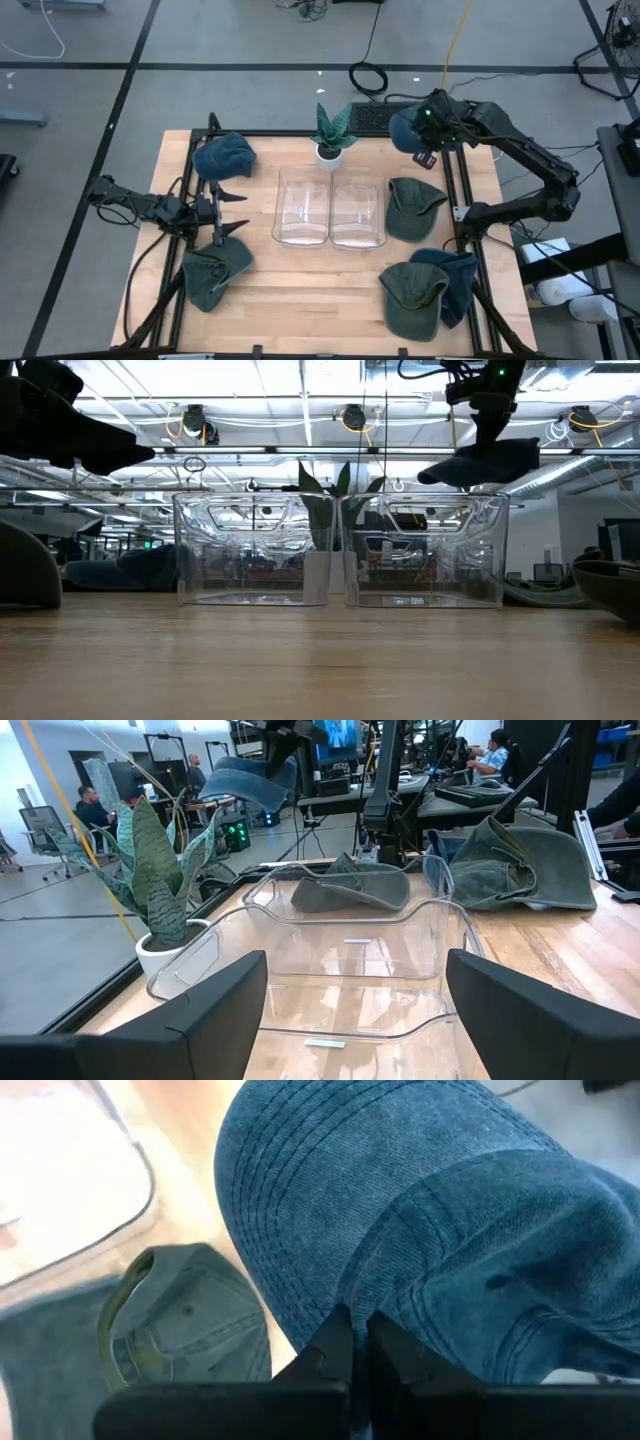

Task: Pick & Place hat
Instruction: Put the top right blue cap into the left transparent bin

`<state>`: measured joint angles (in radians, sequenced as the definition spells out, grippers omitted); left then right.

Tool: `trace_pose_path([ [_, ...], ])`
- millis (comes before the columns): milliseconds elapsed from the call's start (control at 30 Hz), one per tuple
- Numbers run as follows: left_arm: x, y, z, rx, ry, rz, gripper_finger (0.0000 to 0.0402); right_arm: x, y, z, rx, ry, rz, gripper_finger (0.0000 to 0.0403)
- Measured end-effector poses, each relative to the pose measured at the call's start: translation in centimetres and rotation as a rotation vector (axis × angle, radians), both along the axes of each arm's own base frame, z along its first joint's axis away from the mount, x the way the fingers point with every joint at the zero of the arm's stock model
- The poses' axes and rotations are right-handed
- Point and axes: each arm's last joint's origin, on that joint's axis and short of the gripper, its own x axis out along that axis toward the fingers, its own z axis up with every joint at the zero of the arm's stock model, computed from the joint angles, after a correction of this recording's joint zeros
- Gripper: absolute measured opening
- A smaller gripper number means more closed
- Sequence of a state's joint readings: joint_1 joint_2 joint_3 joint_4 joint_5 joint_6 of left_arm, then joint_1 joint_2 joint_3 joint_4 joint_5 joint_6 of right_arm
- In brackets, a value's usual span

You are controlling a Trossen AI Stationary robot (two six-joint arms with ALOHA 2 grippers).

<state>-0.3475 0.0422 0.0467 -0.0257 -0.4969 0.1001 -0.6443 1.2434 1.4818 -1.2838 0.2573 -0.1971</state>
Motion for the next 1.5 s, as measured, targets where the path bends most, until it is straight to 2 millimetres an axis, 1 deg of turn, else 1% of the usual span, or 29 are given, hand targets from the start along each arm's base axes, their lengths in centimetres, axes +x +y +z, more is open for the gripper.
trace_pose_path([
  [167,0.0,0.0,0.0,0.000,0.000,0.000,0.0305,0.4,1.4,-0.2,0.032,0.062,0.087,0.0000],
  [367,0.0,0.0,0.0,0.000,0.000,0.000,0.0315,0.7,3.3,-0.5,0.072,0.143,0.209,0.0000],
  [533,0.0,0.0,0.0,0.000,0.000,0.000,0.0325,1.4,4.8,-0.6,0.134,0.114,0.310,0.0000],
  [600,0.0,0.0,0.1,0.038,-0.007,0.000,0.0325,1.7,5.4,-0.6,0.130,0.116,0.341,0.0000],
  [733,0.0,0.0,0.8,0.191,-0.049,0.005,0.0320,2.1,6.4,-0.6,0.125,0.115,0.391,0.0000],
  [967,0.0,0.0,1.0,0.188,-0.066,0.007,0.0308,2.5,7.7,-0.6,0.142,0.087,0.379,0.0000],
  [1200,0.0,0.0,1.0,0.184,-0.066,0.007,0.0318,2.7,8.6,-0.6,0.151,0.076,0.384,0.0000],
  [1267,0.0,0.0,1.0,0.152,-0.070,0.006,0.0322,2.7,8.8,-0.6,0.158,0.075,0.376,0.0000],
  [1400,0.0,0.0,0.9,0.016,-0.085,0.002,0.0328,2.5,9.1,-0.7,0.177,0.092,0.357,0.0000],
  [1500,0.0,0.0,0.9,0.019,-0.086,0.002,0.0327,2.5,9.4,-0.8,0.195,0.104,0.360,0.0000],
])
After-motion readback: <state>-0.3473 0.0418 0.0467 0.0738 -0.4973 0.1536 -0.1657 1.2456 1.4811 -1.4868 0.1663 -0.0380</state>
